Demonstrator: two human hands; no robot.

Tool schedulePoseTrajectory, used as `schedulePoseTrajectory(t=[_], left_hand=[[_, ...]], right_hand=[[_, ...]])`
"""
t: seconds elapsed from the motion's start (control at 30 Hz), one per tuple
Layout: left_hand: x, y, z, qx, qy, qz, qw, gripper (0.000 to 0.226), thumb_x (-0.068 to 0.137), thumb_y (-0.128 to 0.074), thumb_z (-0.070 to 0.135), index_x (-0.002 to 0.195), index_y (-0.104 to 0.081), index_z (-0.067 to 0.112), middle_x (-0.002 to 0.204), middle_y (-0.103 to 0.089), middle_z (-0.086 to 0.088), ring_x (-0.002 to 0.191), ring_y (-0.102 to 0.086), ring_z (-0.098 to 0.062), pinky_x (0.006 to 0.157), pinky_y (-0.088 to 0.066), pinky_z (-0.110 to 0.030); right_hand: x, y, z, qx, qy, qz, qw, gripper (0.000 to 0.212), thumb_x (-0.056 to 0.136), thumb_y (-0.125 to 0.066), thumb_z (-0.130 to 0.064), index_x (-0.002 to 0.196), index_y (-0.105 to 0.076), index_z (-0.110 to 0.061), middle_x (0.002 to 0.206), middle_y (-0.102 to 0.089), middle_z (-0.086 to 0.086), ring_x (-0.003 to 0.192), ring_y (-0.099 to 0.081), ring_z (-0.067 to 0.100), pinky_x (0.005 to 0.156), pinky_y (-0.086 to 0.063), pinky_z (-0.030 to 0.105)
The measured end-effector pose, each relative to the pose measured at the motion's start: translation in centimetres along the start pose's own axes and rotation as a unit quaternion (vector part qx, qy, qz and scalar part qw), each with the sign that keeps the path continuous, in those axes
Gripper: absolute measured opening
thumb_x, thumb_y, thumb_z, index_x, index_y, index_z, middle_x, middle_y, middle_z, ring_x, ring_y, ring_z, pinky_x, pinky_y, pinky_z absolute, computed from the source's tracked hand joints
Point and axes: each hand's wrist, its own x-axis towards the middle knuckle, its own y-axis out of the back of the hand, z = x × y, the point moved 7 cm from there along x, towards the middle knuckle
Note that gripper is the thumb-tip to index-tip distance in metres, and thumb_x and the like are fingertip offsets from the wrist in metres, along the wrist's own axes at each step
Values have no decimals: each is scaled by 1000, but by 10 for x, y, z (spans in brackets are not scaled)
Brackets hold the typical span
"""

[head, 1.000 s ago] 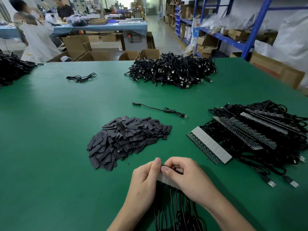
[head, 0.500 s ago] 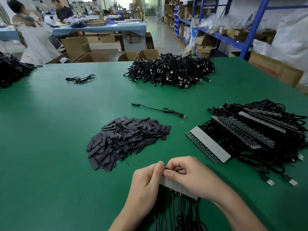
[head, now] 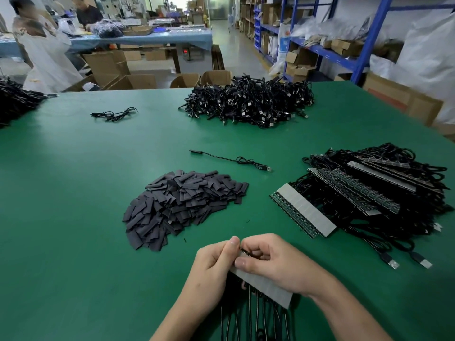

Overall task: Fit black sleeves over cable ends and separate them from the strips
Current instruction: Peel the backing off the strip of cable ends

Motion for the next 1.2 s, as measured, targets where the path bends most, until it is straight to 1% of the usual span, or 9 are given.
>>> schedulePoseTrajectory(t=[0.17,0.27,0.4,0.5,0.67,0.83,1.0,1.13,1.2], left_hand=[[-2,-1,1,-30,13,-18,999,64,100,-44,56,70,-60,2,64,-56,-4,63,-48,-16,62,-39,-35],[-2,2,4,-46,23,-8,999,52,104,-44,47,58,-37,23,57,-36,14,54,-30,-6,54,-30,-19],[-2,3,5,-41,24,7,999,50,102,-46,45,58,-32,27,58,-30,14,54,-25,-7,52,-26,-20],[-1,5,7,-31,15,28,999,51,97,-48,54,58,-30,26,60,-27,11,57,-24,-10,53,-23,-23],[-1,22,3,7,1,122,993,58,95,-43,61,57,-40,17,55,-38,8,55,-34,-11,54,-28,-24],[-5,36,12,46,-79,201,975,46,102,-42,47,74,-70,26,79,-67,7,78,-62,-9,71,-43,-18],[-2,24,17,34,-90,154,983,41,103,-39,44,107,-79,36,121,-70,5,124,-60,-25,100,-48,-41],[-2,19,18,24,-68,119,990,49,103,-29,54,121,-73,41,131,-67,13,132,-56,-17,104,-43,-36],[-2,26,19,22,-74,145,986,52,102,-32,53,110,-77,29,122,-68,10,124,-60,-15,99,-44,-27]], right_hand=[[1,-3,4,31,11,-8,999,47,96,-65,-39,86,-54,6,78,-47,8,76,-42,19,71,-35,38],[2,-4,6,26,15,-4,1000,27,97,-65,-40,82,-61,-17,77,-56,3,75,-49,16,72,-39,37],[4,-6,5,36,16,-1,999,24,96,-66,-41,75,-61,-30,71,-51,-13,70,-45,6,67,-38,24],[2,-2,7,23,15,7,1000,33,94,-66,-44,71,-55,-23,69,-43,-8,67,-37,10,63,-32,30],[-2,7,9,-106,3,67,992,26,89,-65,-52,78,-66,-28,65,-59,-15,60,-49,0,59,-37,17],[-4,12,-4,-233,41,182,954,33,85,-60,-66,99,-71,-38,96,-66,-26,96,-62,0,80,-49,16],[2,-13,-16,-124,90,110,982,26,95,-60,-45,111,-73,-30,108,-72,-19,108,-65,4,94,-51,26],[1,-18,-13,33,56,98,993,25,95,-66,-45,102,-74,-22,94,-75,-5,87,-68,13,82,-54,36],[-1,-15,-15,196,55,94,975,28,93,-72,-45,93,-72,-16,90,-74,8,83,-66,26,82,-52,40]])
